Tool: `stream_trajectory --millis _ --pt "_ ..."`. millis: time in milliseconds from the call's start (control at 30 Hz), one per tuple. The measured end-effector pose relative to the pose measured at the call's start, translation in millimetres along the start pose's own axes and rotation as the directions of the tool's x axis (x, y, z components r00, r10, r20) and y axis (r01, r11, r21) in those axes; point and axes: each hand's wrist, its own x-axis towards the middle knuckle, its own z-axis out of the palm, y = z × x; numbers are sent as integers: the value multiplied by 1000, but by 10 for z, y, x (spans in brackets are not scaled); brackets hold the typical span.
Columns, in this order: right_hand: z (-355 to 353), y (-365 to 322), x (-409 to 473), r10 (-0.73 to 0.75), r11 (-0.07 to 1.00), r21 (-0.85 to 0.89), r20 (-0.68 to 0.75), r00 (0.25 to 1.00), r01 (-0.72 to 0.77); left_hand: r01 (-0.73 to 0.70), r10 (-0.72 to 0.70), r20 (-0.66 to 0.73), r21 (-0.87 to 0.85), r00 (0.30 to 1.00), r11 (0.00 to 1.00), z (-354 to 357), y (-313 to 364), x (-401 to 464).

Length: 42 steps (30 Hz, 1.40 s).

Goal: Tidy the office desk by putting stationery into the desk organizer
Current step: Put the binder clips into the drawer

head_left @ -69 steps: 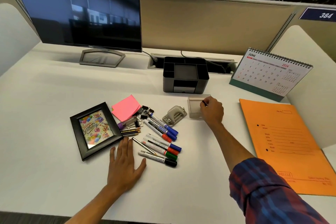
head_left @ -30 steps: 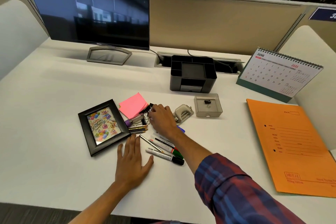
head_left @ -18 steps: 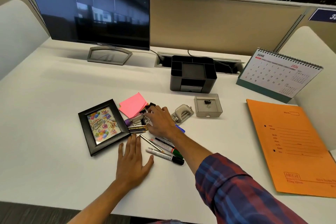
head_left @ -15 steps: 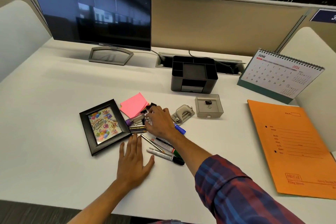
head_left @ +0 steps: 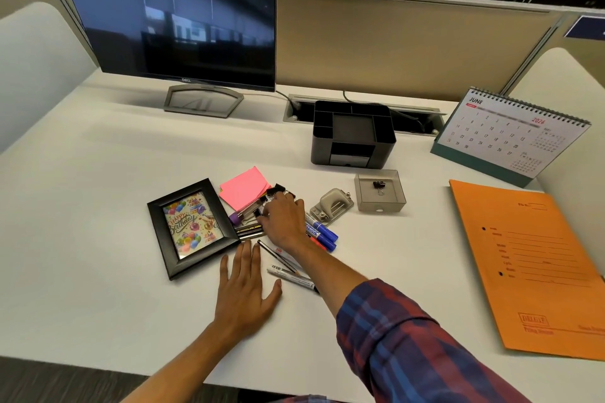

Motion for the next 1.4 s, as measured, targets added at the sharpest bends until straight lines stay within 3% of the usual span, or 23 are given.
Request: stream_trajectory --millis 733,1033,1200,1400 --pt "19 29 73 -49 999 -1 -56 997 49 5 -5 14 -9 1000 1000 -15 -11 -2" --pt "-15 107 32 -108 975 193 -6 994 107 6 -6 19 -4 1000 1000 -14 -11 -6" --pt "-171 206 -28 19 914 405 -43 999 0 8 -8 24 -7 1000 1000 -19 -16 -9" --pt "-332 520 -49 259 758 645 -161 952 -97 8 -7 19 -8 1000 1000 12 -34 -4"
